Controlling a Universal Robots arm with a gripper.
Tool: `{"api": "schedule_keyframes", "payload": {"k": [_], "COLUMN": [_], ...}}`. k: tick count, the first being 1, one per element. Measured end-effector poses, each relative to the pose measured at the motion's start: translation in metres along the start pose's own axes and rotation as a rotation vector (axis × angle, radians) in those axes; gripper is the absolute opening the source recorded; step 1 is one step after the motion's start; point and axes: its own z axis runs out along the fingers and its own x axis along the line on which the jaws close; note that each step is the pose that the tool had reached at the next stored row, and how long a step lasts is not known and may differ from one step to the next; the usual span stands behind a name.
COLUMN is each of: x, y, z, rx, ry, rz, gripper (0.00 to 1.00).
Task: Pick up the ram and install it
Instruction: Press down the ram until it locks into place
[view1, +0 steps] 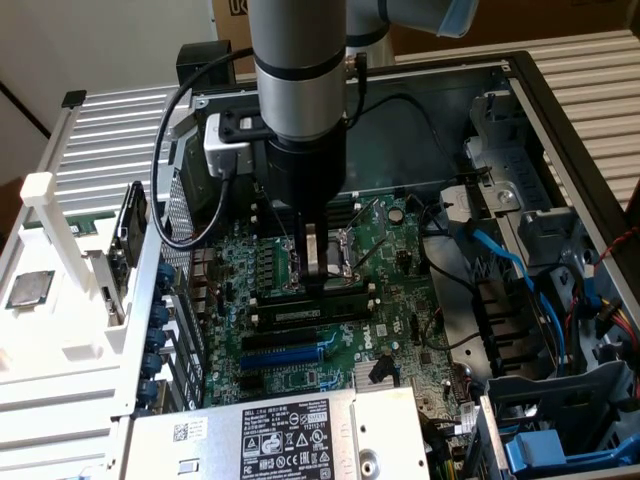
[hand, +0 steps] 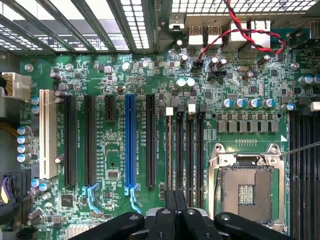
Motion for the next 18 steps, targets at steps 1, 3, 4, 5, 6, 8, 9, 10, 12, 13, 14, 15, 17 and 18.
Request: {"api": "schedule_keyframes", "payload": {"k": [1, 3, 4, 5, 6, 8, 9, 10, 12, 13, 14, 15, 17, 18], "x": [0.000, 0.000, 0.000, 0.000, 0.000, 0.000, 0.000, 0.000, 0.001, 0.001, 0.001, 0.001, 0.001, 0.001], "y": [0.0011, 0.0040, 0.0064, 0.0086, 0.0105, 0.0129, 0.0135, 0.0139, 0.0148, 0.0151, 0.0153, 0.0153, 0.0158, 0.0161], "z": [0.0000, 0.0000, 0.0001, 0.0001, 0.0001, 0.0001, 0.0001, 0.0002, 0.0003, 0.0005, 0.0007, 0.0010, 0.0018, 0.0022], "rx": [-0.0001, 0.0001, 0.0001, 0.0001, 0.0002, 0.0001, 0.0001, 0.0002, 0.0002, 0.0002, 0.0001, 0.0000, 0.0002, 0.0001], "ry": [0.0001, 0.0000, 0.0000, 0.0000, 0.0000, 0.0000, 0.0000, 0.0000, -0.0002, -0.0001, 0.0000, 0.0001, 0.0000, 0.0000], "rz": [0.000, -0.001, -0.001, -0.002, -0.002, -0.002, -0.002, -0.002, -0.002, -0.002, -0.002, -0.002, -0.002, -0.002], "gripper": [0.10, 0.10, 0.10, 0.10, 0.10, 0.10, 0.10, 0.10, 0.10, 0.10, 0.10, 0.10, 0.10, 0.10]}}
